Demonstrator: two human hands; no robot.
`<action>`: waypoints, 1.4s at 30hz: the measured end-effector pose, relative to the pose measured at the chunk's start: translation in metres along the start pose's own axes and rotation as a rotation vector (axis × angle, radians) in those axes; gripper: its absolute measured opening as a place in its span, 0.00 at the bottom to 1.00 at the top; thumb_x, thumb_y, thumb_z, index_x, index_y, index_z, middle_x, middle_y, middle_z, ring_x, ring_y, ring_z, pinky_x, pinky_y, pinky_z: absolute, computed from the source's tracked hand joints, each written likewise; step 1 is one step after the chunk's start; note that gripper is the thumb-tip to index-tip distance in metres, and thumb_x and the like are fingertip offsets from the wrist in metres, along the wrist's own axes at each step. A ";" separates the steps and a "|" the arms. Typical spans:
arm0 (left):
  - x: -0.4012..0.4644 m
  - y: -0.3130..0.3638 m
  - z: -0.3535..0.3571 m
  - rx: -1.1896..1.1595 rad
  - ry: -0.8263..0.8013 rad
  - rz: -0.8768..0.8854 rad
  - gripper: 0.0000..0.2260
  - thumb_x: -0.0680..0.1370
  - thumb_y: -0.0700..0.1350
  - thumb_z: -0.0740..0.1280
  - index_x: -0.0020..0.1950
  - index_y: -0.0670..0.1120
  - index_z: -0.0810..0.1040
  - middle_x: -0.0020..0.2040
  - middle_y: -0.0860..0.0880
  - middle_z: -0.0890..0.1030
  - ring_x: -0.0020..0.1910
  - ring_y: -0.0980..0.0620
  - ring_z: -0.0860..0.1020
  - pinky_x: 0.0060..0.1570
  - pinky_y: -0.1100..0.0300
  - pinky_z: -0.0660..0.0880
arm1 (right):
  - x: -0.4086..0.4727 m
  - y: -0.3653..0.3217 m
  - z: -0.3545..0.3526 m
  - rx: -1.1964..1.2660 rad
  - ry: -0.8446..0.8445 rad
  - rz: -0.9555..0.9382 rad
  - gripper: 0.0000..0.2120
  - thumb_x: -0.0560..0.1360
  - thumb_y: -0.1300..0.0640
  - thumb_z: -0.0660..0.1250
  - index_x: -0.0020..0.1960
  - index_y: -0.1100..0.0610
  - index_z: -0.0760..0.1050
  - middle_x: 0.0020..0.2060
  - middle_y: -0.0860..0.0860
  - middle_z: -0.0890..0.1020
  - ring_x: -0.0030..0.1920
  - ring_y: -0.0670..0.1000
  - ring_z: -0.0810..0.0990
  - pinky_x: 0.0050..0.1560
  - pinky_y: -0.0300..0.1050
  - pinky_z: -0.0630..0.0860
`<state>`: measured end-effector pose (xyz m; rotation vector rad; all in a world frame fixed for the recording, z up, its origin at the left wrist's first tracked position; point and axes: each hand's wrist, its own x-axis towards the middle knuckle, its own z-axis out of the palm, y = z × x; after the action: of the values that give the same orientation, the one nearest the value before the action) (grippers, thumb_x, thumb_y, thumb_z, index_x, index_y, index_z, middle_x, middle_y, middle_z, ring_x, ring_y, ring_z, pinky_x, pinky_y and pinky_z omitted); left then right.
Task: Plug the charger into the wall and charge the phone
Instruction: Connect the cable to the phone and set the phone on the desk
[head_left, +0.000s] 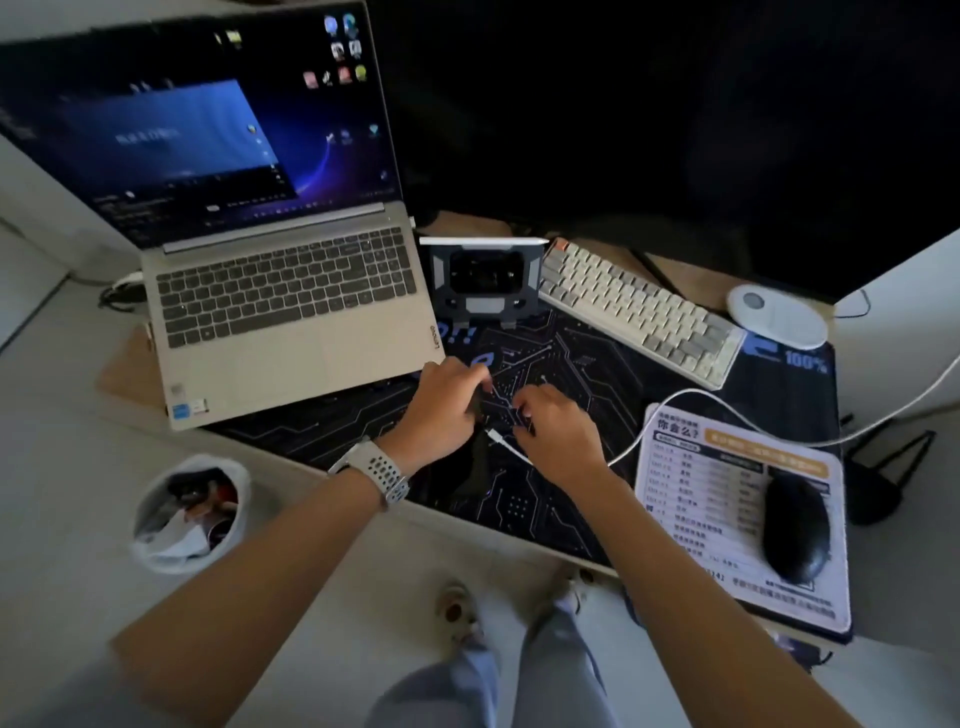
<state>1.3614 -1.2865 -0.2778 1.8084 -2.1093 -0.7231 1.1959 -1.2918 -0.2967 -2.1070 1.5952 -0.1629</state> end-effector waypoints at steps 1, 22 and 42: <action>-0.003 -0.008 0.007 0.077 -0.056 0.012 0.17 0.70 0.29 0.63 0.56 0.42 0.74 0.52 0.42 0.75 0.55 0.42 0.71 0.52 0.55 0.63 | 0.000 0.000 0.009 -0.010 -0.013 0.011 0.13 0.73 0.58 0.70 0.56 0.55 0.75 0.52 0.54 0.79 0.50 0.60 0.81 0.45 0.54 0.79; -0.018 -0.043 0.048 0.788 -0.289 0.561 0.31 0.63 0.35 0.72 0.65 0.44 0.70 0.68 0.39 0.71 0.63 0.40 0.71 0.61 0.42 0.70 | 0.007 0.008 -0.002 -0.042 0.088 0.152 0.04 0.76 0.62 0.63 0.50 0.60 0.75 0.41 0.60 0.84 0.42 0.64 0.83 0.40 0.52 0.77; 0.010 0.083 -0.078 -0.127 0.357 0.332 0.35 0.61 0.55 0.69 0.63 0.42 0.64 0.60 0.46 0.65 0.58 0.50 0.62 0.57 0.59 0.67 | -0.039 -0.043 -0.206 0.393 0.601 -0.092 0.06 0.77 0.61 0.66 0.48 0.53 0.81 0.31 0.43 0.78 0.27 0.38 0.73 0.26 0.27 0.66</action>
<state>1.3296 -1.3033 -0.1694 1.3549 -1.9992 -0.4040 1.1434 -1.3108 -0.0899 -1.9072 1.5968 -1.1334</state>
